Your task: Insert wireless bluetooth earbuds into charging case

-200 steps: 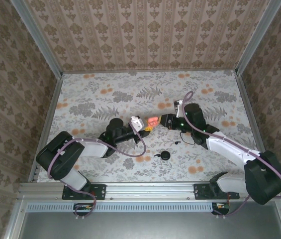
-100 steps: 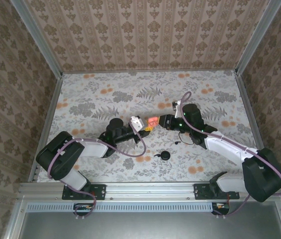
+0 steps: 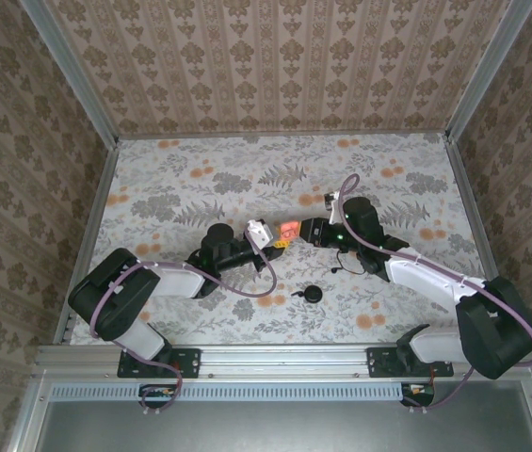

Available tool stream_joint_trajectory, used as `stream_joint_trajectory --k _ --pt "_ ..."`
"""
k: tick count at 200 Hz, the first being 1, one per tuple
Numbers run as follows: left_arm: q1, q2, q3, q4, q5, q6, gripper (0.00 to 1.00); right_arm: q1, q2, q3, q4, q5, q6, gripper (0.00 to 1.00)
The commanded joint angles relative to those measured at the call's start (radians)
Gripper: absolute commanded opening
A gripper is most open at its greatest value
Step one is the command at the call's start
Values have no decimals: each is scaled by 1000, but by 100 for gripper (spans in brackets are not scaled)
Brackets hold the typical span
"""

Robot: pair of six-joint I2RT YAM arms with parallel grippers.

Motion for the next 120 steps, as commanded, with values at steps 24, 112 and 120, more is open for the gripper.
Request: stream_joint_trajectory --k 24,112,120 --pt "-7 -17 21 63 0 -21 13 21 18 -3 -12 35 -20 28" --pt "-5 -18 22 68 -1 -23 14 27 -5 18 -35 -9 -28 50" --pt "-5 -18 22 69 -1 -23 14 27 -15 24 -43 -8 -36 53"
